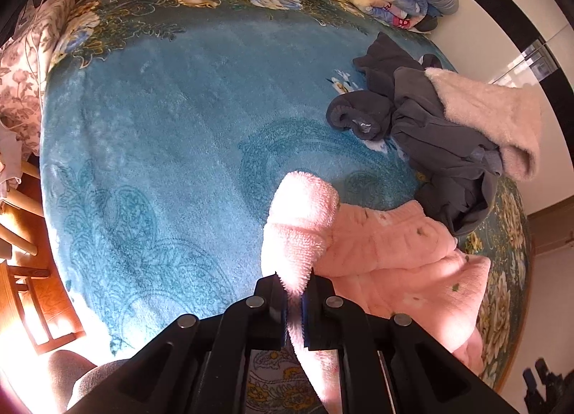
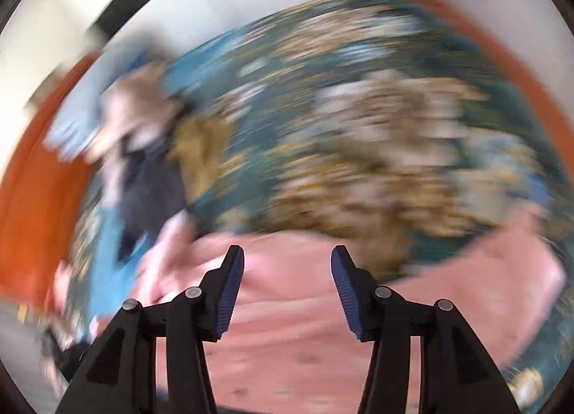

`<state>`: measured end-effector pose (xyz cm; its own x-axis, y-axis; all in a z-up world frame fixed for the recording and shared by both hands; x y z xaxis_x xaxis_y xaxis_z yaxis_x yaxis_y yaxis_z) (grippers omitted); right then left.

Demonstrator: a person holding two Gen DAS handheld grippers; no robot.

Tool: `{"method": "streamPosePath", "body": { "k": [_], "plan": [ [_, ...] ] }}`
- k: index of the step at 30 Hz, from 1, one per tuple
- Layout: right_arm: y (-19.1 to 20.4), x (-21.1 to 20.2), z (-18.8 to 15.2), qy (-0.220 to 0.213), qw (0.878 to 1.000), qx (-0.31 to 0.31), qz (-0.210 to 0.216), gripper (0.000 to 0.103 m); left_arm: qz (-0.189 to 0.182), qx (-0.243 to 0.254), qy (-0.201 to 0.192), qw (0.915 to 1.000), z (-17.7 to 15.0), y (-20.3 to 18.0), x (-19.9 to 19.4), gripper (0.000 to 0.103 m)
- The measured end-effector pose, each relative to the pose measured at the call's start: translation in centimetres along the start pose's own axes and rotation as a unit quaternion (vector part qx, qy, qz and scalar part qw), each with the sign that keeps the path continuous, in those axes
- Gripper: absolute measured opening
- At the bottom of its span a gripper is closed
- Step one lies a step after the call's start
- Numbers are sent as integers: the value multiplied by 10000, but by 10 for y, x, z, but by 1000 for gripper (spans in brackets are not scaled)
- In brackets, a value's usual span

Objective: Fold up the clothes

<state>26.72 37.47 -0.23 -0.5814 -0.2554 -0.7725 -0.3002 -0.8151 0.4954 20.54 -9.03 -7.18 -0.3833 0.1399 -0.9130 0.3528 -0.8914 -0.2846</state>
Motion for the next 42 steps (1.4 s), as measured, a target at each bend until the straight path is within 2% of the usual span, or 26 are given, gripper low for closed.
{"method": "streamPosePath", "body": {
  "k": [2, 5, 8, 10, 13, 16, 19, 22, 28, 30, 31, 33, 35, 39, 42],
  "plan": [
    [67, 62, -3, 602, 9950, -594, 534, 52, -76, -92, 1, 9999, 1, 5, 1, 6],
    [154, 141, -19, 1489, 9754, -1164, 1131, 52, -84, -155, 10, 9998, 3, 9, 4, 6],
    [209, 214, -18, 1909, 9657, -1557, 819, 52, -13, -104, 14, 9999, 5, 9, 8, 6],
    [222, 250, -12, 2061, 9654, -1535, 448, 52, 34, -55, 12, 10000, 6, 9, 11, 6],
    [223, 294, 0, 2146, 9685, -1254, -176, 52, 60, -41, 38, 10000, 8, 10, 16, 6],
    [215, 322, 8, 2306, 9626, -1135, -855, 52, 67, -32, 114, 9999, 9, 10, 23, 6],
    [208, 337, 10, 2403, 9588, -1042, -1096, 52, 50, 2, 165, 9999, 9, 8, 27, 6],
    [200, 346, 9, 2498, 9489, -1046, -1622, 52, 30, 32, 191, 9998, 9, 7, 29, 6],
    [185, 347, 8, 2408, 9489, -788, -1882, 52, -8, -37, 243, 9997, 10, 9, 31, 6],
    [184, 343, 7, 2355, 9500, -829, -1873, 48, -20, -62, 260, 9996, 10, 10, 31, 6],
    [182, 341, 7, 2347, 9507, -843, -1841, 46, -27, -74, 269, 9996, 10, 11, 31, 6],
    [177, 334, 8, 2313, 9554, -781, -1660, 34, -39, -99, 286, 9995, 10, 12, 32, 6],
    [171, 323, 12, 2242, 9627, -639, -1374, 31, -52, -124, 303, 9994, 10, 12, 32, 6],
    [180, 286, 25, 1891, 9771, -761, -602, 29, -53, -306, 185, 9993, 11, 18, 28, 6],
    [201, 257, 36, 1609, 9816, -1013, -190, 29, -9, -599, -261, 9979, 11, 29, 12, 6]
  ]
}}
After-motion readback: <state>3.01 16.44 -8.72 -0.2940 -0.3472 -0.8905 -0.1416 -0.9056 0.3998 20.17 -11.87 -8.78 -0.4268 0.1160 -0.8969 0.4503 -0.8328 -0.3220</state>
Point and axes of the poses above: each gripper's, at about its wrist camera, not at the fingertips, and x roughly the way its jaws point, y to its left, z to its top, the point moved 1 cm from there along x, roughly the way its jaws point, and after that the axes turned 6 degrees about z, right-handed, at the moved point
